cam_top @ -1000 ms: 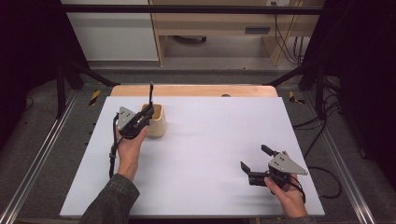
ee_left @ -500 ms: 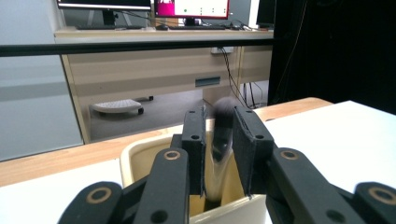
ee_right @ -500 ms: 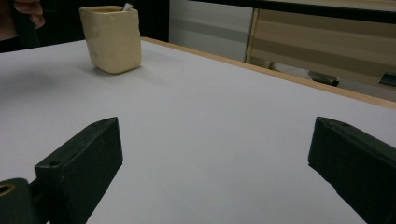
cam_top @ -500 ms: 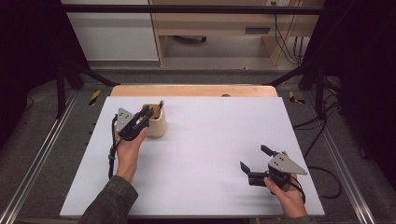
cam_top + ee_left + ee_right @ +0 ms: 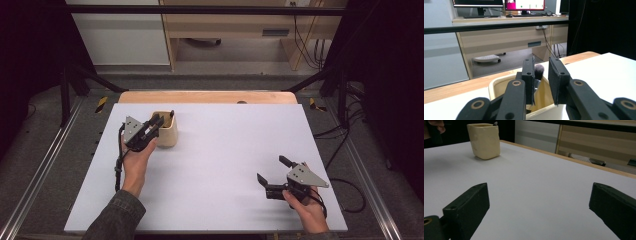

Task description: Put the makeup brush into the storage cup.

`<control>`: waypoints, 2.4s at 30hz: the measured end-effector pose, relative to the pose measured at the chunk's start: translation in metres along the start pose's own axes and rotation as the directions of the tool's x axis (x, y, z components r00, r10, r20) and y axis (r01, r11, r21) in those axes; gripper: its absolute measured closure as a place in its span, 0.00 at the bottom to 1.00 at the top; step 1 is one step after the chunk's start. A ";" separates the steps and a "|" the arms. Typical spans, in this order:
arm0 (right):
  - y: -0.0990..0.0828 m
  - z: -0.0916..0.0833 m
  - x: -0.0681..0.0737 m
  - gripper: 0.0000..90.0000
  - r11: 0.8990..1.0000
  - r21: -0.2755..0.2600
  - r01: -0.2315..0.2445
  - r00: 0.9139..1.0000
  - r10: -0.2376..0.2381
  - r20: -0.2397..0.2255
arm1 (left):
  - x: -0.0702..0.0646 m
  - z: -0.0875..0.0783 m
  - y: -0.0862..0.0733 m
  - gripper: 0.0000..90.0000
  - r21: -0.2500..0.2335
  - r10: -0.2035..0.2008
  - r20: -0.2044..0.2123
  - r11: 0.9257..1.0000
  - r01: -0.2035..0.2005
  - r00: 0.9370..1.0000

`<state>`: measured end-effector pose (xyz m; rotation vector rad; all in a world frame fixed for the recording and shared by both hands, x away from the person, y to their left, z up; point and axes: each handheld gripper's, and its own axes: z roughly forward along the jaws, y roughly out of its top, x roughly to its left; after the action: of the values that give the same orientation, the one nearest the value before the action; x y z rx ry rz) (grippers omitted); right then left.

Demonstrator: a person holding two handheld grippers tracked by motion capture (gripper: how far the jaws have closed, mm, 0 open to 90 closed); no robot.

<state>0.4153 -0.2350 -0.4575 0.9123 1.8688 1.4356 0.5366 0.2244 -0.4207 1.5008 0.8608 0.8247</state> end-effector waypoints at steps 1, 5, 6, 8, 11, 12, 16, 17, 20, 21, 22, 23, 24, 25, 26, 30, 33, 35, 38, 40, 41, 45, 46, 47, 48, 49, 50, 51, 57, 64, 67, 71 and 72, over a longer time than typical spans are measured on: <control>0.000 0.000 0.000 0.04 1.000 0.000 0.000 1.000 0.000 0.000 | 0.000 0.000 0.000 0.83 0.000 0.001 0.001 1.000 -0.001 1.000; 0.000 0.000 0.000 0.04 1.000 0.004 -0.001 1.000 0.001 0.000 | -0.001 -0.002 0.001 0.83 -0.001 0.001 0.006 1.000 -0.001 1.000; 0.000 0.000 0.000 0.04 1.000 0.004 0.000 1.000 0.000 0.000 | -0.001 -0.003 0.001 0.83 0.001 0.001 0.007 1.000 -0.001 1.000; 0.000 0.000 0.001 0.04 1.000 0.004 -0.001 1.000 0.001 0.000 | -0.002 -0.004 0.001 0.83 0.003 0.003 0.009 1.000 -0.003 1.000; 0.000 0.000 0.001 0.04 1.000 0.005 -0.001 1.000 0.001 0.000 | -0.002 -0.006 0.000 0.80 0.005 0.010 0.018 1.000 -0.010 1.000; 0.000 0.000 0.001 0.04 1.000 0.006 -0.001 1.000 0.001 -0.001 | -0.002 -0.007 0.000 0.79 0.009 0.017 0.018 1.000 -0.017 1.000; 0.000 0.001 0.001 0.04 1.000 0.005 0.002 1.000 -0.002 -0.001 | -0.003 -0.009 0.000 0.75 0.011 0.014 0.020 1.000 -0.014 1.000; 0.000 0.001 0.001 0.04 1.000 0.005 0.003 1.000 -0.003 -0.001 | -0.003 -0.010 0.001 0.73 0.011 0.013 0.023 1.000 -0.013 1.000; 0.000 0.001 0.001 0.04 1.000 0.005 0.003 1.000 -0.003 -0.001 | -0.005 -0.011 0.002 0.70 0.011 0.029 0.029 0.999 -0.030 0.999; 0.000 0.001 0.001 0.04 1.000 0.007 0.003 1.000 -0.003 0.000 | -0.006 -0.012 0.002 0.68 0.013 0.034 0.033 0.999 -0.034 0.999; 0.000 0.001 0.001 0.04 1.000 0.006 0.003 1.000 -0.003 -0.001 | -0.006 -0.012 0.003 0.66 0.016 0.035 0.038 0.999 -0.035 0.999; 0.000 0.001 0.001 0.04 1.000 0.006 0.003 1.000 -0.003 -0.001 | -0.007 -0.012 0.003 0.64 0.019 0.039 0.043 0.999 -0.040 0.998; 0.000 0.001 0.001 0.04 1.000 0.006 0.003 1.000 -0.003 0.000 | -0.008 -0.012 0.003 0.62 0.023 0.046 0.051 0.999 -0.047 0.998; 0.000 0.001 0.001 0.04 1.000 0.007 0.003 1.000 -0.003 0.000 | -0.009 -0.013 0.003 0.61 0.027 0.053 0.060 0.998 -0.055 0.997; 0.000 0.001 0.001 0.04 1.000 0.005 0.004 1.000 -0.004 -0.001 | -0.010 -0.013 0.003 0.59 0.029 0.059 0.065 0.998 -0.061 0.996; 0.000 0.001 0.001 0.04 1.000 0.006 0.005 1.000 -0.005 -0.001 | -0.013 -0.014 0.004 0.54 0.035 0.073 0.088 0.996 -0.077 0.993; 0.000 0.001 0.001 0.04 1.000 0.006 0.006 1.000 -0.006 0.000 | -0.014 -0.014 0.004 0.50 0.031 0.062 0.126 0.997 -0.066 0.990; 0.000 0.001 0.001 0.04 1.000 0.008 0.005 1.000 -0.005 -0.001 | -0.016 -0.015 0.005 0.49 0.020 0.064 0.148 0.998 -0.067 0.987; 0.000 0.001 0.001 0.04 1.000 0.007 0.004 1.000 -0.004 -0.001 | -0.019 -0.017 0.007 0.47 0.007 0.060 0.175 0.998 -0.062 0.983; 0.000 0.001 0.001 0.04 1.000 0.009 0.004 1.000 -0.004 -0.001 | -0.022 -0.018 0.008 0.45 0.007 0.065 0.195 0.998 -0.067 0.979; -0.001 0.001 0.001 0.04 1.000 0.010 0.006 1.000 -0.006 -0.001 | -0.023 -0.018 0.008 0.43 0.010 0.069 0.200 0.997 -0.072 0.977; -0.001 0.002 0.002 0.04 1.000 0.012 0.006 1.000 -0.006 -0.003 | -0.029 -0.019 0.008 0.34 0.015 0.075 0.229 0.997 -0.080 0.971; -0.001 0.002 0.002 0.04 1.000 0.013 0.008 1.000 -0.008 -0.003 | -0.030 -0.019 0.009 0.31 0.019 0.079 0.231 0.996 -0.086 0.970; -0.001 0.002 0.002 0.04 1.000 0.014 0.007 1.000 -0.007 -0.004 | -0.032 -0.019 0.009 0.28 0.020 0.075 0.239 0.996 -0.082 0.968; -0.001 0.002 0.002 0.04 1.000 0.015 0.008 1.000 -0.008 -0.005 | -0.033 -0.019 0.008 0.26 0.019 0.071 0.249 0.997 -0.078 0.966; -0.001 0.002 0.002 0.04 1.000 0.015 0.008 1.000 -0.008 -0.005 | -0.035 -0.019 0.008 0.23 0.023 0.068 0.250 0.997 -0.076 0.966; -0.001 0.002 0.002 0.04 1.000 0.013 0.007 1.000 -0.007 -0.005 | -0.036 -0.019 0.008 0.19 0.028 0.066 0.254 0.997 -0.075 0.965; -0.001 0.002 0.002 0.04 1.000 0.015 0.007 1.000 -0.007 -0.004 | -0.038 -0.019 0.008 0.17 0.029 0.061 0.263 0.997 -0.071 0.963; -0.001 0.003 0.002 0.04 1.000 0.016 0.009 1.000 -0.009 -0.005 | -0.044 -0.023 0.006 0.10 0.051 0.059 0.303 0.996 -0.078 0.951; -0.001 0.002 0.002 0.03 1.000 0.013 0.003 1.000 -0.003 -0.001 | -0.047 -0.032 0.001 0.05 0.068 0.041 0.310 0.996 -0.065 0.950; -0.001 0.002 0.003 0.03 1.000 0.014 0.003 1.000 -0.003 -0.002 | -0.048 -0.038 -0.002 0.04 0.073 0.043 0.320 0.995 -0.070 0.947; -0.001 0.002 0.002 0.03 1.000 0.013 0.002 1.000 -0.002 -0.001 | -0.049 -0.046 -0.005 0.03 0.082 0.047 0.325 0.994 -0.077 0.945; -0.001 0.002 0.002 0.03 1.000 0.012 0.000 1.000 0.000 0.000 | -0.049 -0.048 -0.006 0.03 0.083 0.050 0.326 0.993 -0.081 0.944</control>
<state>0.4153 -0.2321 -0.4589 0.9180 1.8796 1.4257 0.4710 0.2045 -0.4237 1.6996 0.6139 0.5670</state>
